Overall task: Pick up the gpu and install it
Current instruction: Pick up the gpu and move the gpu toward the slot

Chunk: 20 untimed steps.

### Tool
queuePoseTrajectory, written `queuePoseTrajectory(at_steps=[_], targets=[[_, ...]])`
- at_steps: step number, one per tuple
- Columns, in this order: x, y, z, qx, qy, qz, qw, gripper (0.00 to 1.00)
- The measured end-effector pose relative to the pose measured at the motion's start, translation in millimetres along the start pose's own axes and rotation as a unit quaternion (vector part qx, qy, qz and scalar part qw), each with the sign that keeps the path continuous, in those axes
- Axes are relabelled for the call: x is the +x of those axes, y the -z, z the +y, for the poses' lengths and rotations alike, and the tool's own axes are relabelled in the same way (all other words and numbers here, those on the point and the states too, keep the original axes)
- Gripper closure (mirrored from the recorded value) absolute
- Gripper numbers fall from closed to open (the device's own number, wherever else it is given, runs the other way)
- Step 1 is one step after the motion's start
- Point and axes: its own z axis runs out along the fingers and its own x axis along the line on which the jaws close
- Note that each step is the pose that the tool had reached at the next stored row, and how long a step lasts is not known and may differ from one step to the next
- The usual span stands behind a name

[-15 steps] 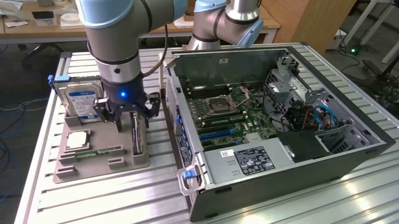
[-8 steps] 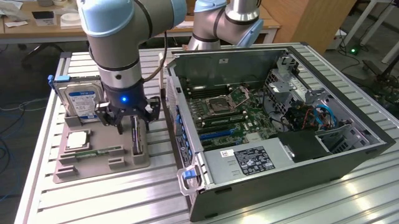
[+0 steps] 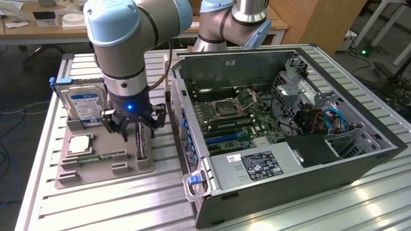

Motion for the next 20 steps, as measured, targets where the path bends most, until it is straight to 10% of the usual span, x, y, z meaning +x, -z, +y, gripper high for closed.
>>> queuePoseTrajectory(at_steps=[20], targets=[[-1.6,-0.3,0.1,-0.0001,0.001,-0.0001,1.0000,0.55]])
